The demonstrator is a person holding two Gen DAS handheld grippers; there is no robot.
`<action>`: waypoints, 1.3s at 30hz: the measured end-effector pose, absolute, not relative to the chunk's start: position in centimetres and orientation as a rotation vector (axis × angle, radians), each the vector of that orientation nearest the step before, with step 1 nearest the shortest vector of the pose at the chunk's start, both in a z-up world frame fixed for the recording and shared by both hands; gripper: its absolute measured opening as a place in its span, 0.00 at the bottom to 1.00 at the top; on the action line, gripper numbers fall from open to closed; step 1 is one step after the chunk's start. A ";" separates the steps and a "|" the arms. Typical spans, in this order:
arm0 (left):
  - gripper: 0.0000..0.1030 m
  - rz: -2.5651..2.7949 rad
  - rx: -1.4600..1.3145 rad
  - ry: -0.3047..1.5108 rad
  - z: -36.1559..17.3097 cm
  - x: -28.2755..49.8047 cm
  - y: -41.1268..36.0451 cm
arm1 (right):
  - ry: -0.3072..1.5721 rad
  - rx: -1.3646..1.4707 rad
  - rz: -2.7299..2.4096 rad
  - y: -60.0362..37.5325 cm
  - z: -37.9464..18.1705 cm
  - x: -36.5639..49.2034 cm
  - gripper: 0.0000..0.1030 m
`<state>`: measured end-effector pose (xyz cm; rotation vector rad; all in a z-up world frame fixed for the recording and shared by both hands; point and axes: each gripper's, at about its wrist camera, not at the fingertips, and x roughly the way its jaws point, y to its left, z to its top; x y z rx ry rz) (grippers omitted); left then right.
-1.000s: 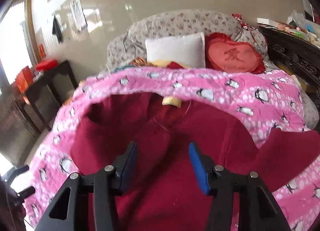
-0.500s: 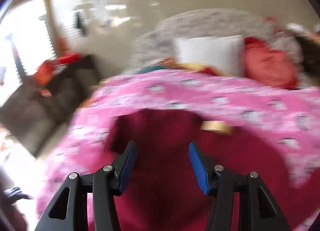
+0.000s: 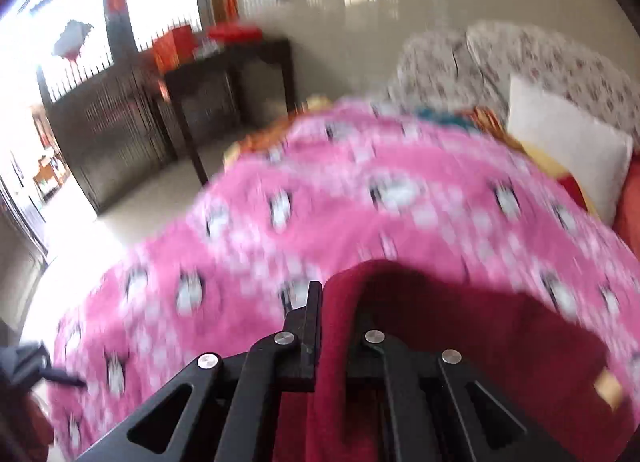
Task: Fold small clothes
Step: 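Grasp the sweater side edge with the right gripper and fold it toward the center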
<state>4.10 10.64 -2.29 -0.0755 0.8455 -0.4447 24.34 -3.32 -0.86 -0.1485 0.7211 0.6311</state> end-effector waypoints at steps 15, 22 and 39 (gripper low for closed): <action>0.99 -0.435 0.001 0.796 -1.1 8.6 5.3 | 0.746 -0.019 0.296 -21.4 -0.2 15.3 0.50; 0.99 -0.421 0.099 0.830 -2.2 9.0 2.4 | 0.918 0.076 0.318 -23.8 -6.5 16.9 0.13; 0.99 -0.728 -0.055 0.869 -1.3 4.0 5.5 | 0.786 0.157 -0.008 -34.7 -4.0 10.8 0.23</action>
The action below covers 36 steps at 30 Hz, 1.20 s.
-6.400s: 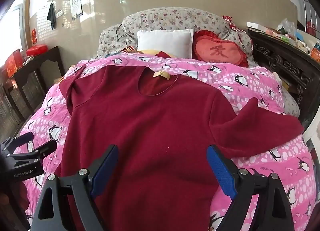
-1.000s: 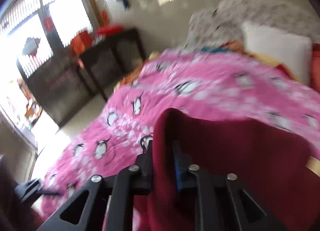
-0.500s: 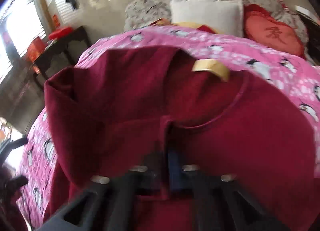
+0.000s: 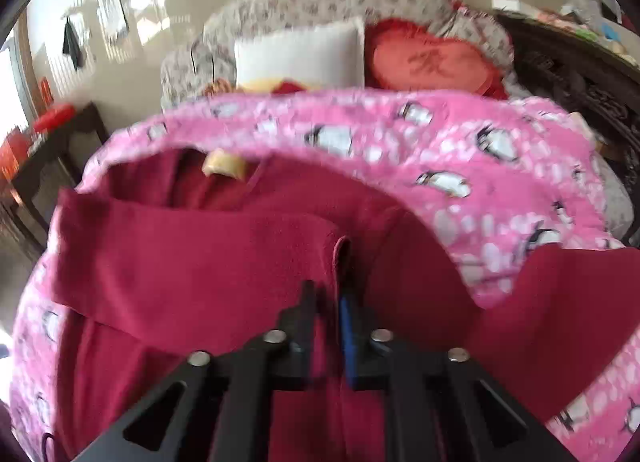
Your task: Fold small clothes
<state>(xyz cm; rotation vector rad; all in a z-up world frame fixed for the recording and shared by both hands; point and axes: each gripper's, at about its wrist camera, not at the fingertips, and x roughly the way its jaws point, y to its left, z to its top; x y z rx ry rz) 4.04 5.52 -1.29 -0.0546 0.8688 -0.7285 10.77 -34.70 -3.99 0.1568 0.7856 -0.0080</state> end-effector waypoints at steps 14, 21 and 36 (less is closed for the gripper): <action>0.91 -0.442 -0.098 1.093 -8.8 2.0 2.0 | 0.808 0.208 0.158 -33.2 -3.7 -3.0 0.48; 0.12 -0.440 -0.143 1.056 -8.1 1.4 2.1 | 0.820 0.306 0.135 -36.1 -5.7 -4.6 0.48; 0.07 -0.293 0.057 0.919 -4.8 -2.6 2.2 | 0.840 0.163 0.067 -33.7 -6.0 -2.7 0.48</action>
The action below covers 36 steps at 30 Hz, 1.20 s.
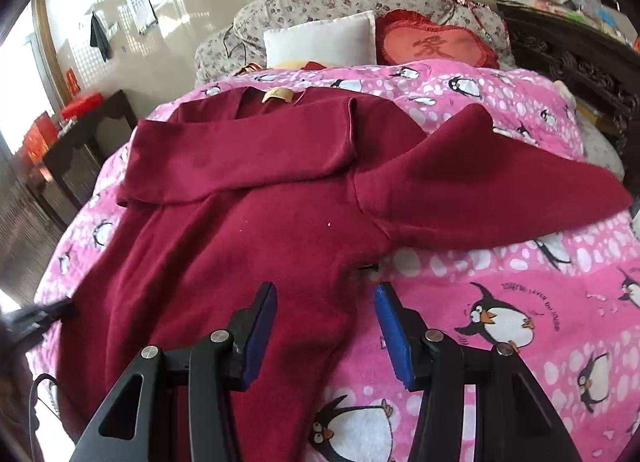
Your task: Fold small clothes
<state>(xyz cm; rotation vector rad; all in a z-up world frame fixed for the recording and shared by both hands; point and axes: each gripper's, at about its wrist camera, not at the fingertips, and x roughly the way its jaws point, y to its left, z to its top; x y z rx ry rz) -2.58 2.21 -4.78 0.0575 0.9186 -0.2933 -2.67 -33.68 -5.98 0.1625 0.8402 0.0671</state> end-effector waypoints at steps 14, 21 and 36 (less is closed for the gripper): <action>0.45 -0.380 0.046 0.900 -3.0 2.1 -2.8 | 0.921 0.162 0.075 -34.7 -9.0 -1.2 0.48; 0.45 -0.425 0.035 0.946 -4.7 5.6 -4.9 | 0.772 0.449 -0.188 -49.2 -7.2 -2.7 0.51; 0.47 -0.394 0.031 0.959 -5.9 7.1 -4.3 | 0.502 0.836 -0.207 -62.0 -7.5 1.7 0.05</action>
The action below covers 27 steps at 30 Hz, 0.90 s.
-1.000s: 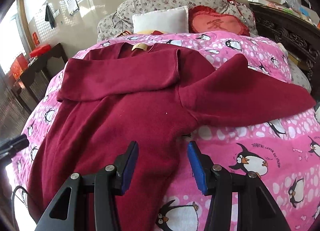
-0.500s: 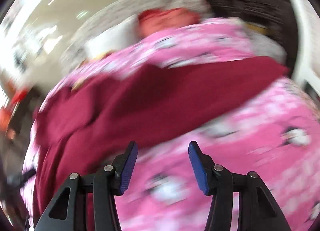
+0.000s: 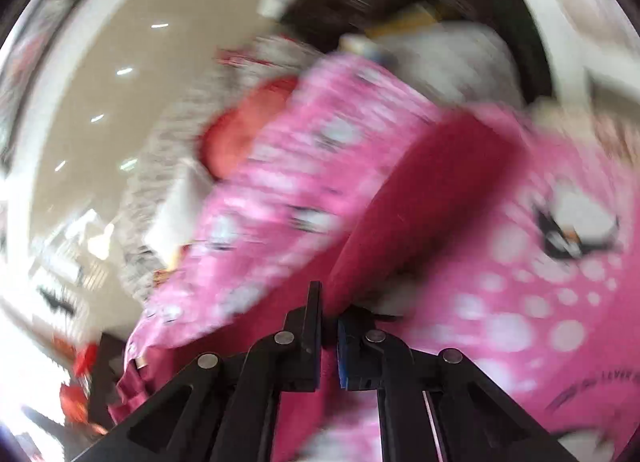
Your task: Fold small clothes
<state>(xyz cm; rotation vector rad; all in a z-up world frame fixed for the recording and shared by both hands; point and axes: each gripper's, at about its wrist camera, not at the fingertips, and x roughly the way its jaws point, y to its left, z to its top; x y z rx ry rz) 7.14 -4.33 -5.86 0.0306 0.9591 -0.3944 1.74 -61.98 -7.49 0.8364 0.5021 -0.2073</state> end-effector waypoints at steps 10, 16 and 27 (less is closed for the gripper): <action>0.47 -0.290 -0.068 0.767 0.2 7.2 1.9 | 0.459 0.281 0.440 -33.2 6.5 10.1 0.05; 0.47 -0.254 -0.130 0.811 -1.2 8.8 3.9 | 0.870 0.117 0.633 -18.3 -3.4 17.0 0.16; 0.61 -0.249 -0.163 0.798 -1.1 13.2 3.5 | 0.694 0.109 0.247 -30.8 -0.1 6.7 0.55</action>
